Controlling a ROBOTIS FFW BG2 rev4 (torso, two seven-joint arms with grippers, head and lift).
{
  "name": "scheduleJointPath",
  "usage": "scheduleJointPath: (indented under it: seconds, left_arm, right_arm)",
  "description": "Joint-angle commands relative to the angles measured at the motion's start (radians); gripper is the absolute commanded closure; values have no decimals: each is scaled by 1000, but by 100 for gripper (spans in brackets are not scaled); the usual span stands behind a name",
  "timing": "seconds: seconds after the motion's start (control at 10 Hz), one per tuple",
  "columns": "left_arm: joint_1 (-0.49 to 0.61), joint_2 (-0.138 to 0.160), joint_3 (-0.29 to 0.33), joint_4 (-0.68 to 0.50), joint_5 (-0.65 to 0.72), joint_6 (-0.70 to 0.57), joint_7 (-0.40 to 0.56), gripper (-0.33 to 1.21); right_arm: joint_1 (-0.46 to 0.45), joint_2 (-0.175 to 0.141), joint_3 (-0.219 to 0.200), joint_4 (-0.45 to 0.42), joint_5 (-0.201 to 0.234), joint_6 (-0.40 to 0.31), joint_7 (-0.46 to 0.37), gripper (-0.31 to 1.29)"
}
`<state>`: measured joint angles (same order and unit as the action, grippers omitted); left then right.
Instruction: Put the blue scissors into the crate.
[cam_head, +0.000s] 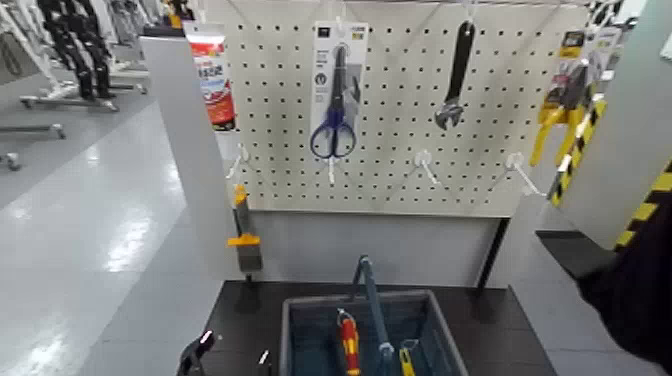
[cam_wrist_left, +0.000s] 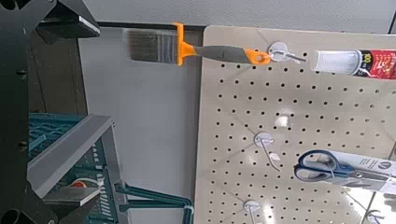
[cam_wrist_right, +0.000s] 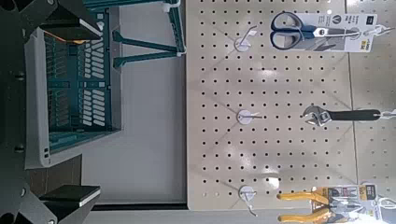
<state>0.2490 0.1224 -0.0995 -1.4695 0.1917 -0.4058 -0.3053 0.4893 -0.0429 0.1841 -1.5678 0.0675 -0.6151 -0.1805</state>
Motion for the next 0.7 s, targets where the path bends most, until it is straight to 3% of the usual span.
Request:
scheduleJointPath:
  seconds: [0.1,0.5,0.7]
  left_arm:
    - [-2,0,1,0,2,1,-6,12]
    - [-28,0,14,-26,19,55,-54,12]
    - [-73,14,18,-104,40,165,-89,12]
  right_arm:
    - [0,0,2,-1,0,0,1,13]
    - [0,1,3,-3,0,0,1,13]
    - [0,1,5,-3,0,0,1,14]
